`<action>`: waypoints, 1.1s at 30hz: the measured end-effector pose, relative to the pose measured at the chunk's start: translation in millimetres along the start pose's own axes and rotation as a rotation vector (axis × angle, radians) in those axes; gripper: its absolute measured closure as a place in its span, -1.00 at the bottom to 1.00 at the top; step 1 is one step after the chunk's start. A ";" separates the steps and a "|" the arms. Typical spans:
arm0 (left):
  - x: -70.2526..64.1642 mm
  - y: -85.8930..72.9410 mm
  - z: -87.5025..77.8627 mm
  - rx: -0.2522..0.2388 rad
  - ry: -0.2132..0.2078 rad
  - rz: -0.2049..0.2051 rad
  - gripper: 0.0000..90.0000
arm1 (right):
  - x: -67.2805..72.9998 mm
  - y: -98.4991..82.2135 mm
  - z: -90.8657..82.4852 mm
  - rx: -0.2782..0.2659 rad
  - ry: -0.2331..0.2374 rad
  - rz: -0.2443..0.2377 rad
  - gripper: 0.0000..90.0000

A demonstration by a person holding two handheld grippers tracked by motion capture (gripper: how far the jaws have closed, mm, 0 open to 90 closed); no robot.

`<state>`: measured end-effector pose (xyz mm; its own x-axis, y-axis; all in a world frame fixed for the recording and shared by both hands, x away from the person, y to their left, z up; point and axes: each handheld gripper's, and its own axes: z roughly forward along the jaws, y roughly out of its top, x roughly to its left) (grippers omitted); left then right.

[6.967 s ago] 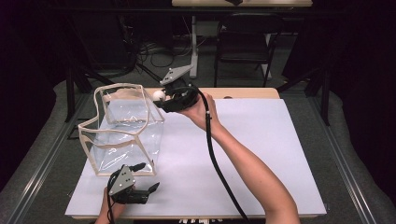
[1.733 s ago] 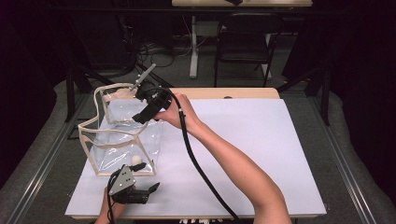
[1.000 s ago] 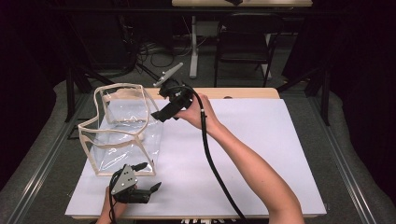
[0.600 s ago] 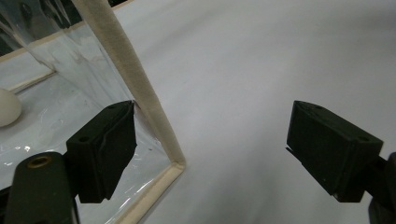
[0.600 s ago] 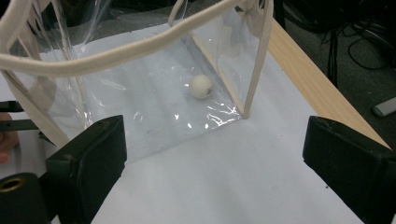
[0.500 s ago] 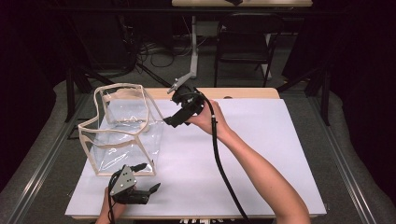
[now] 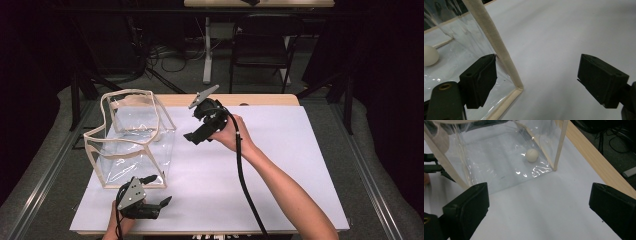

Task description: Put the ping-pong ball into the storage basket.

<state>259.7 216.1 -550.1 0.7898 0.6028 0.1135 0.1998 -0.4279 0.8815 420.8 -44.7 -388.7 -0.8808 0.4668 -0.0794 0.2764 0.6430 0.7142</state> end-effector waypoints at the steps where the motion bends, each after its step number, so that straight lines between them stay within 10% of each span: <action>1: 0.3 0.0 0.1 -0.002 -0.001 0.001 -0.64 | -0.2 -3.2 -0.4 0.001 0.000 0.002 -0.96; 33: -0.5 0.2 1.5 0.002 0.004 -0.001 -0.64 | -2.0 -95.2 -22.5 0.012 -0.068 0.055 -0.98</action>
<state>260.2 214.7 -550.7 0.7870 0.6063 0.1144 0.2023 -0.4287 0.8805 387.6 -120.4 -440.9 -0.8360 0.5417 -0.0875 0.3286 0.6220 0.7108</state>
